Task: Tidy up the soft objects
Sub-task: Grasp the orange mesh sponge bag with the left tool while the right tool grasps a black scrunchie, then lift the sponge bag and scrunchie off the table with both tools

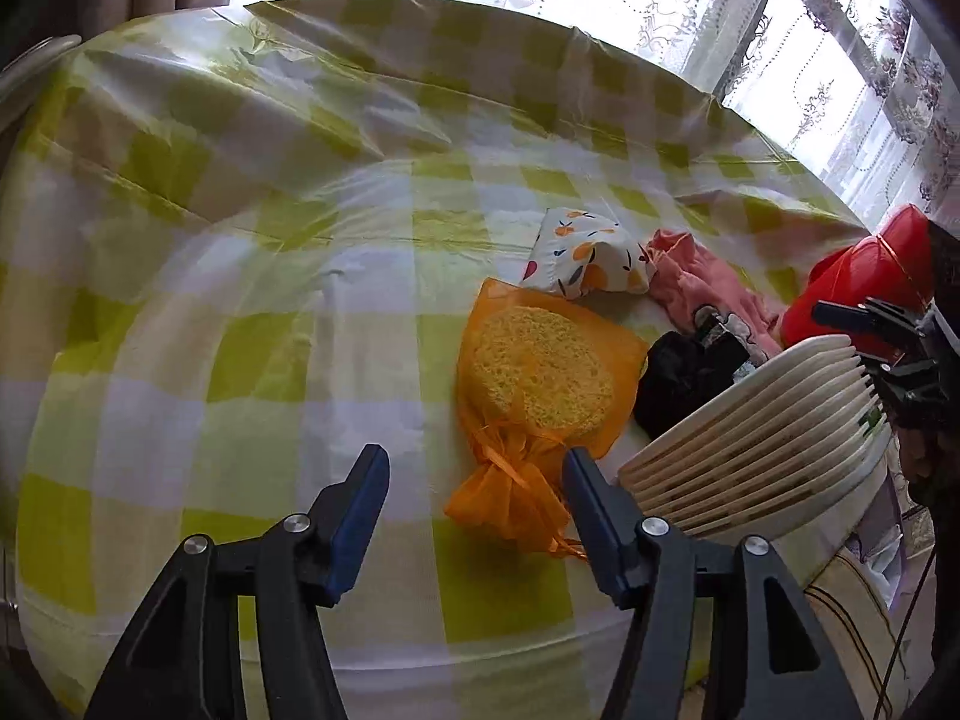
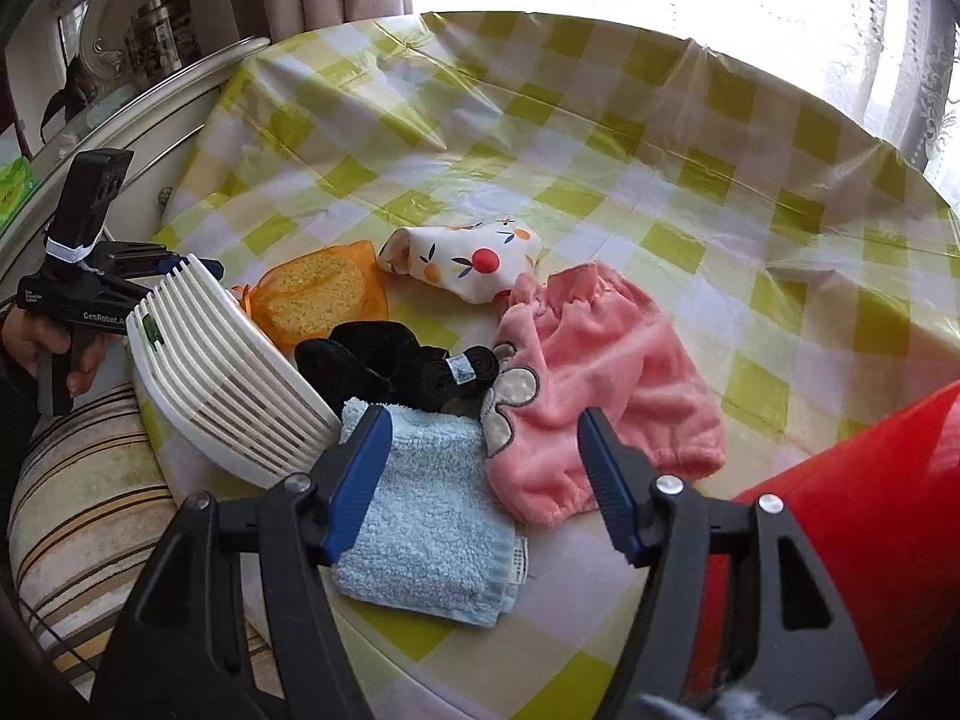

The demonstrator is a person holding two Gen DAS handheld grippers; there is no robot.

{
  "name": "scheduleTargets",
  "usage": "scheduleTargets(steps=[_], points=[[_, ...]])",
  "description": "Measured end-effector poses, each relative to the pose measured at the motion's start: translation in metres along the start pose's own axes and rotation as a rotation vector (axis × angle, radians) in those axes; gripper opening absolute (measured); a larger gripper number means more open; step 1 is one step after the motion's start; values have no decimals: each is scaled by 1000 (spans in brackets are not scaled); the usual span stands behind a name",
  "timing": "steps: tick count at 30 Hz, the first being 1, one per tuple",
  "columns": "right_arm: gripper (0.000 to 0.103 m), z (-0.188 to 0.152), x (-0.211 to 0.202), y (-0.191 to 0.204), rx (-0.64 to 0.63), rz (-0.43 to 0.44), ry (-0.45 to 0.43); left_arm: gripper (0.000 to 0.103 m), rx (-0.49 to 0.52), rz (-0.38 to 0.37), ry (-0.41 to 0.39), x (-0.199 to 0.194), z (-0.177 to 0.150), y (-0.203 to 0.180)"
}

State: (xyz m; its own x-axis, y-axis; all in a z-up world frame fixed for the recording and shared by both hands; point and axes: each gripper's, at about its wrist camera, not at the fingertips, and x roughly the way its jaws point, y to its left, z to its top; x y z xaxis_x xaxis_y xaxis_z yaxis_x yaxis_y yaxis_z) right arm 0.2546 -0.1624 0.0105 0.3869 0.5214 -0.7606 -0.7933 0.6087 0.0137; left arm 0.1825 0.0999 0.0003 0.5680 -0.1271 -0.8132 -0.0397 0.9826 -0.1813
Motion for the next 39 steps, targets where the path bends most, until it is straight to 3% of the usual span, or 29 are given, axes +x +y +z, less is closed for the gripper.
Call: scheduleTargets(steps=[3, 10, 14, 19, 27, 30, 39], points=[[68, 8, 15, 0, -49, 6, 31, 74, 101, 9, 12, 7, -1, -2], [68, 14, 36, 4, -147, 32, 94, 81, 363, -25, 36, 24, 4, -17], [68, 18, 45, 2, -170, 35, 122, 83, 439, -65, 57, 42, 13, -20], [68, 25, 55, 6, -217, 59, 148, 83, 478, -141, 69, 59, 23, -19], [68, 31, 70, 7, -262, 119, 175, 82, 533, -153, 53, 74, 36, -22], [68, 31, 76, 8, -282, 130, 187, 76, 510, -159, 36, 75, 40, -19], [57, 29, 81, 11, -282, 154, 192, 75, 443, -121, 14, 74, 40, -11]])
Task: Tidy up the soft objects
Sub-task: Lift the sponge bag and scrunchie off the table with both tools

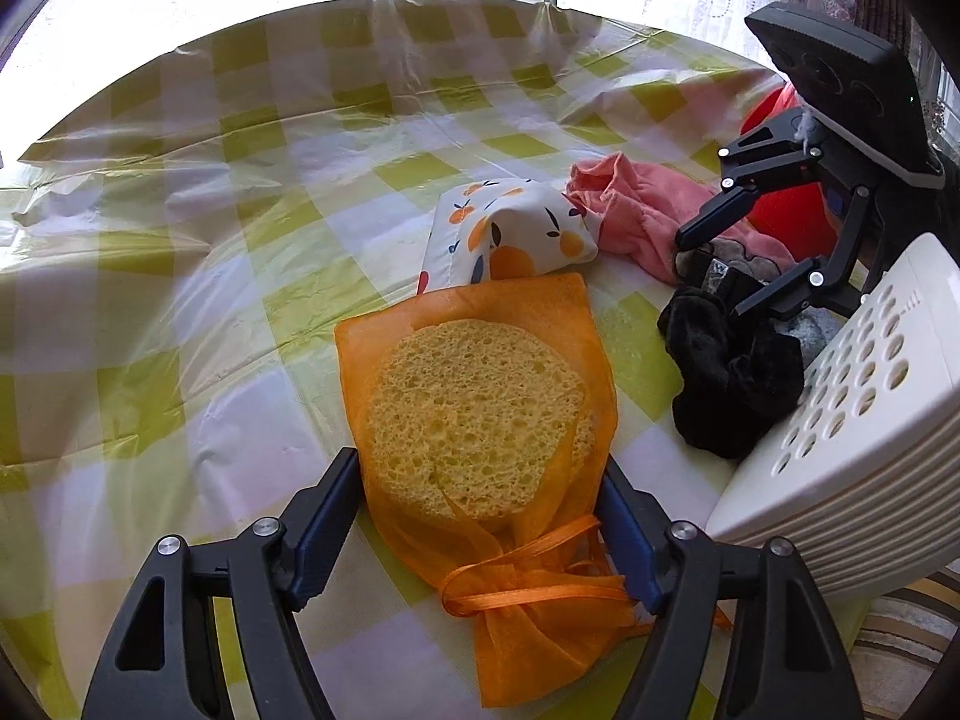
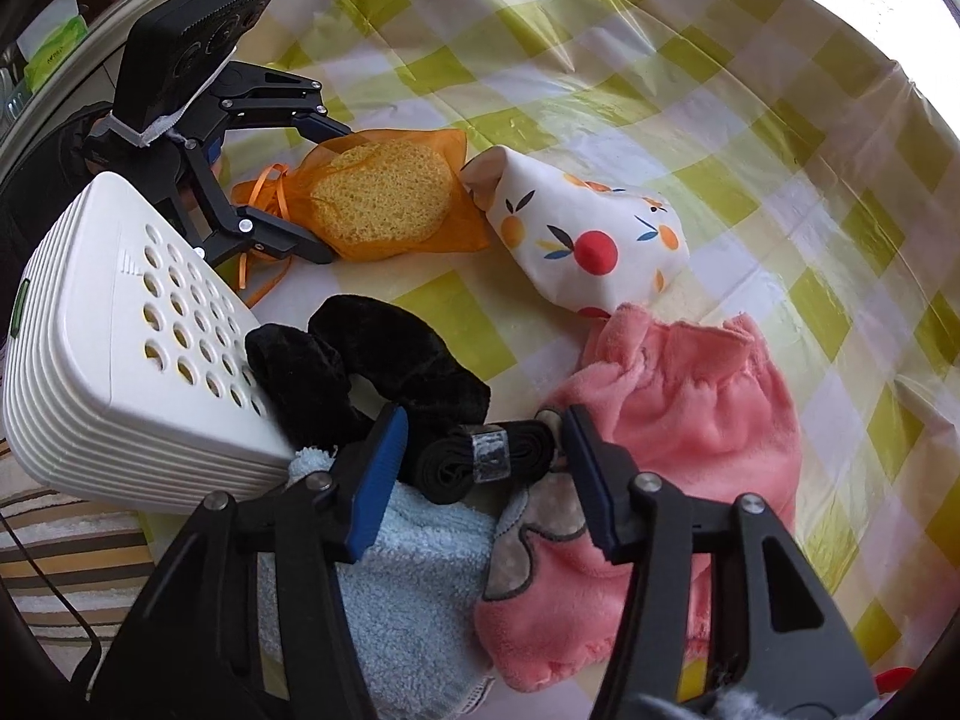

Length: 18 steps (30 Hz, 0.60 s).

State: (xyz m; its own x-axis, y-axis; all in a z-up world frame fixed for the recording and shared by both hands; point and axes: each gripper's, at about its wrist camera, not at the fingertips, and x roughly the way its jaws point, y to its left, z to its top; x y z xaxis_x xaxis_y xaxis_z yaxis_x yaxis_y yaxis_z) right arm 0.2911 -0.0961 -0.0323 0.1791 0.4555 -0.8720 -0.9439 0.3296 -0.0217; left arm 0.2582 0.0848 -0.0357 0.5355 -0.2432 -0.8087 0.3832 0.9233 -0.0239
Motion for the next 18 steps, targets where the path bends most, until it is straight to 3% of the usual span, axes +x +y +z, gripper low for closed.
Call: scheduleTargets(steps=[5, 12, 18], points=[[57, -2, -1, -3, 36, -27, 2, 75, -72, 39, -31, -9, -2, 11], [58, 1, -17, -1, 49, -32, -44, 75, -98, 48, -60, -21, -4, 12], [58, 1, -3, -3, 51, -16, -8, 75, -116, 45, -61, -20, -7, 13]])
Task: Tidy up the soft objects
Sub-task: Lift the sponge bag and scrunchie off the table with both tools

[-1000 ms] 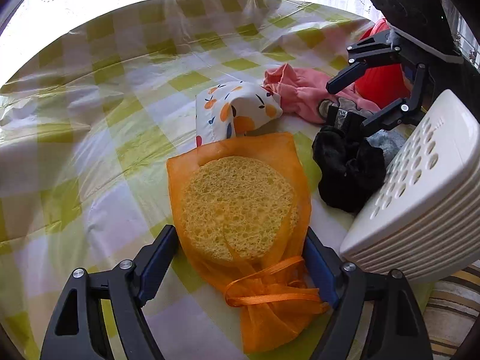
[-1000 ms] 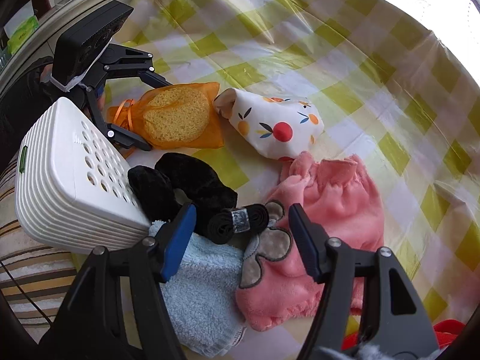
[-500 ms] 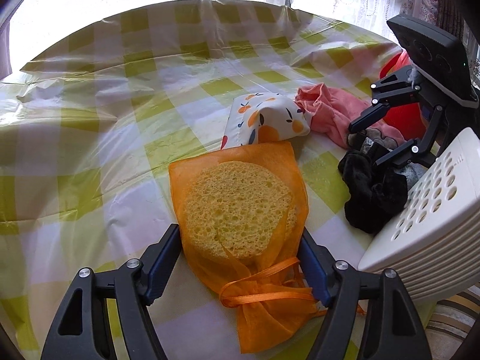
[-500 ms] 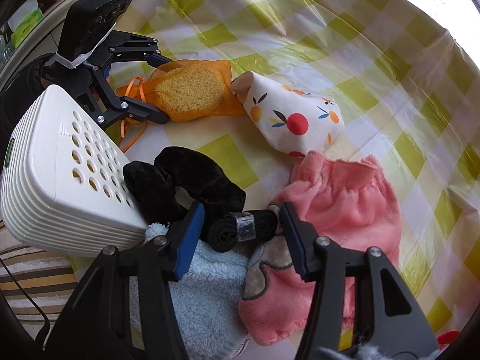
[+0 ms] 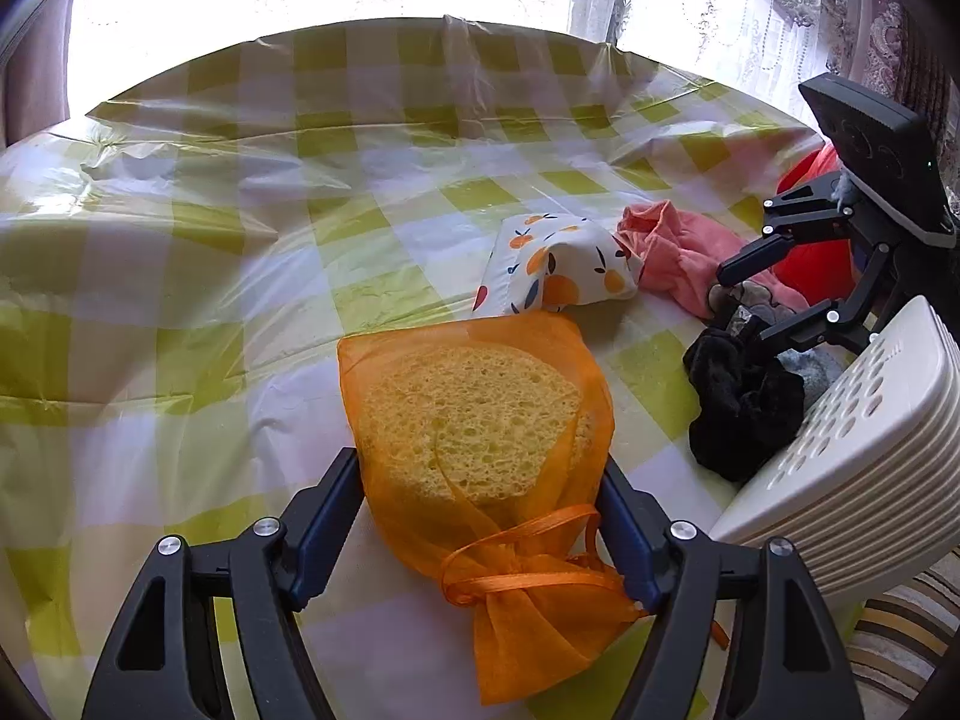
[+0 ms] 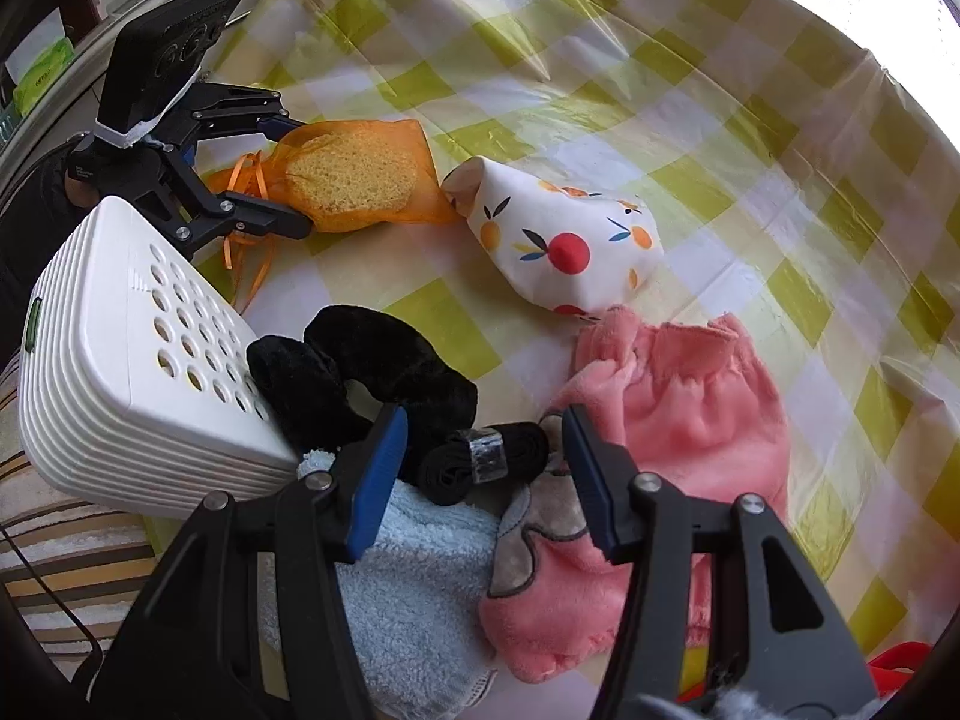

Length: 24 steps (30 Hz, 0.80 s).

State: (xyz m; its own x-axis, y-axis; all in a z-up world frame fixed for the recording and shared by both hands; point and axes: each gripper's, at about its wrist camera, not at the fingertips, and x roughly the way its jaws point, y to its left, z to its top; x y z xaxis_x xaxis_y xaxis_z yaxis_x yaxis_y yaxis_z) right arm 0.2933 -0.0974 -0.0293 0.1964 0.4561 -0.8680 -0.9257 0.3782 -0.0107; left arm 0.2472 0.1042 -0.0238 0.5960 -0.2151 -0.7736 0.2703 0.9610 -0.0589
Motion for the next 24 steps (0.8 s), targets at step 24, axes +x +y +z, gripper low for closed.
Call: scheduleTargets(steps=[24], points=[[50, -18, -61, 5, 170, -138, -151, 73, -155, 93, -108, -45, -5, 10]])
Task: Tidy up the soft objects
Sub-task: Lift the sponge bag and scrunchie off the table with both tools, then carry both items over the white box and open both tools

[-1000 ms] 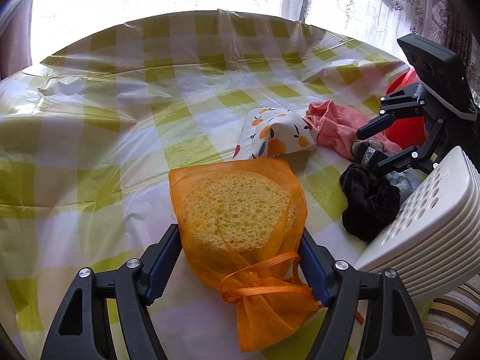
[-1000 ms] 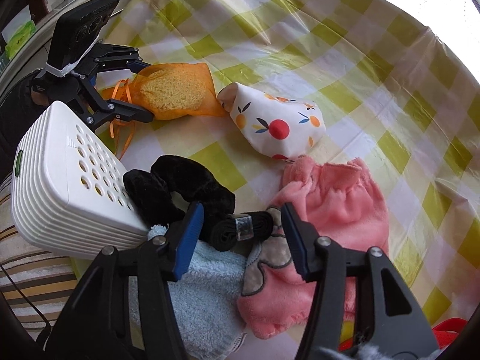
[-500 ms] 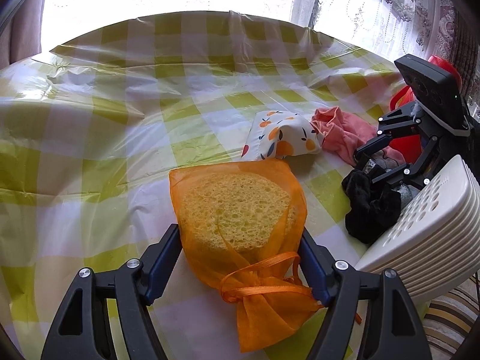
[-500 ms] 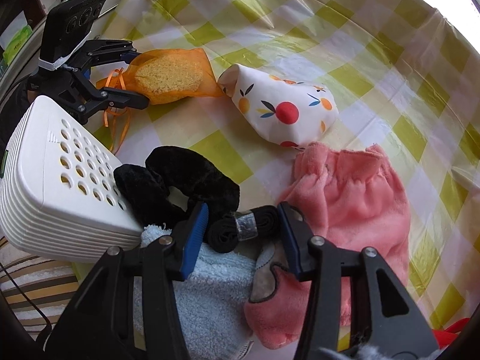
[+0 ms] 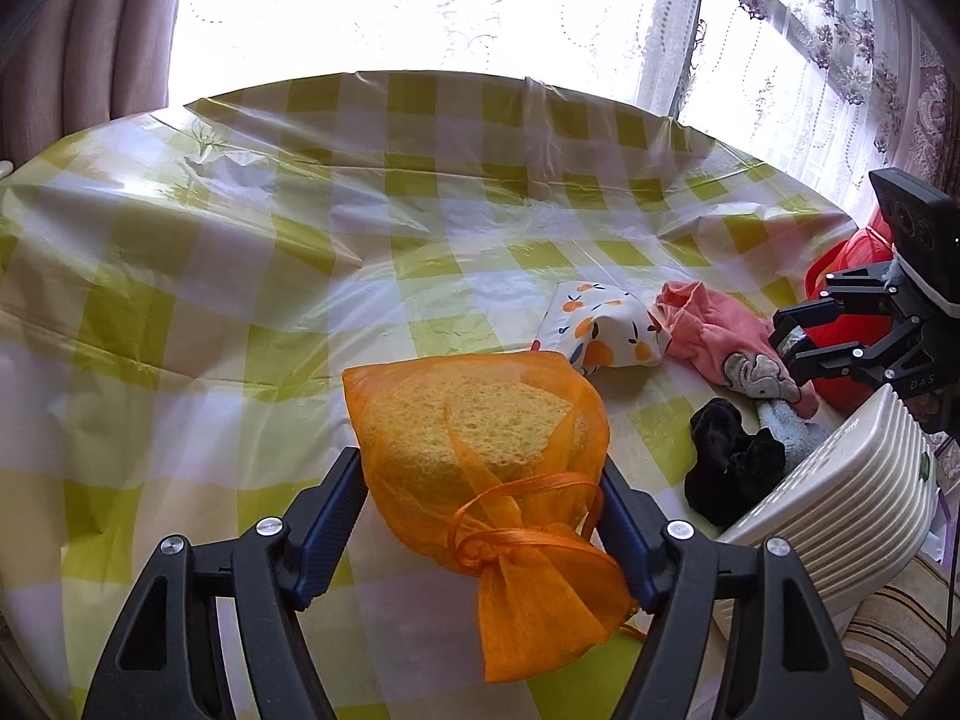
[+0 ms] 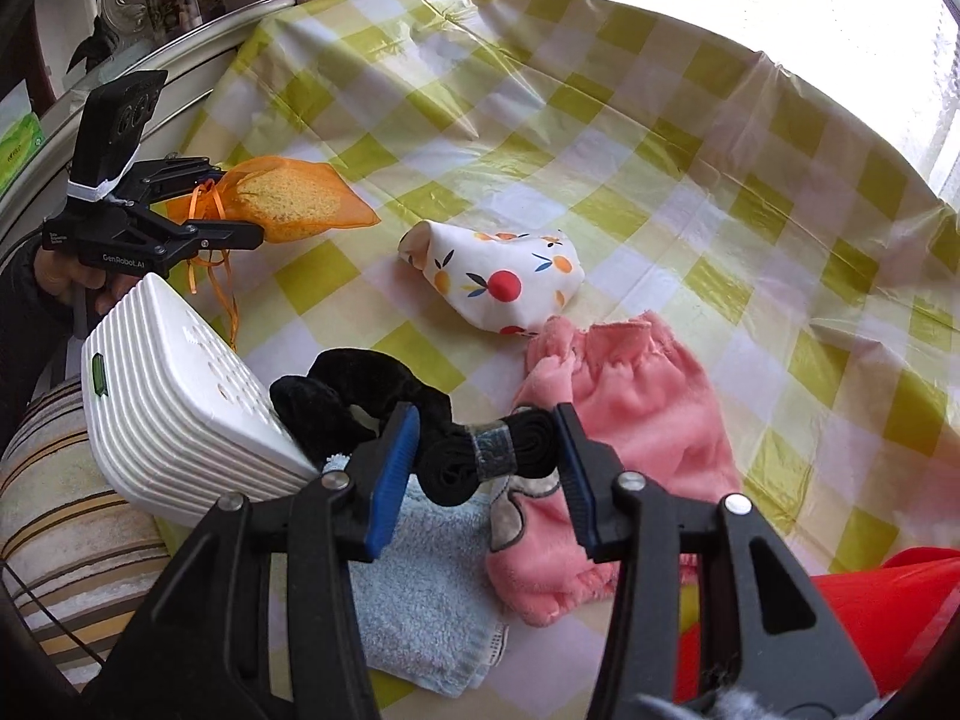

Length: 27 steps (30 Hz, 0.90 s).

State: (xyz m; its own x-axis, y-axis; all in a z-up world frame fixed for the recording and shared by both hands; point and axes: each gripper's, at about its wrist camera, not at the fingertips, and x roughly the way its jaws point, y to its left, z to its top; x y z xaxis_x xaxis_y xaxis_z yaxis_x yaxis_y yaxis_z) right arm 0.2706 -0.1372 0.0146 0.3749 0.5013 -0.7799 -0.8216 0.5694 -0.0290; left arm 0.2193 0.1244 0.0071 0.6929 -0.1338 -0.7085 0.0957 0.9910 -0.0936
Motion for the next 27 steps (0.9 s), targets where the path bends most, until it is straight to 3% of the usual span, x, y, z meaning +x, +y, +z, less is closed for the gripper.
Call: scheduleTargets(steps=[6, 16, 27], points=[[50, -14, -42, 6, 80, -75, -52, 73, -28, 36, -15, -22, -13, -5], [50, -56, -99, 31, 211, -129, -104, 73, -31, 122, -76, -88, -37, -26], [50, -124, -156, 40, 338, -259, -114, 73, 36, 77, -167, -160, -49, -92]])
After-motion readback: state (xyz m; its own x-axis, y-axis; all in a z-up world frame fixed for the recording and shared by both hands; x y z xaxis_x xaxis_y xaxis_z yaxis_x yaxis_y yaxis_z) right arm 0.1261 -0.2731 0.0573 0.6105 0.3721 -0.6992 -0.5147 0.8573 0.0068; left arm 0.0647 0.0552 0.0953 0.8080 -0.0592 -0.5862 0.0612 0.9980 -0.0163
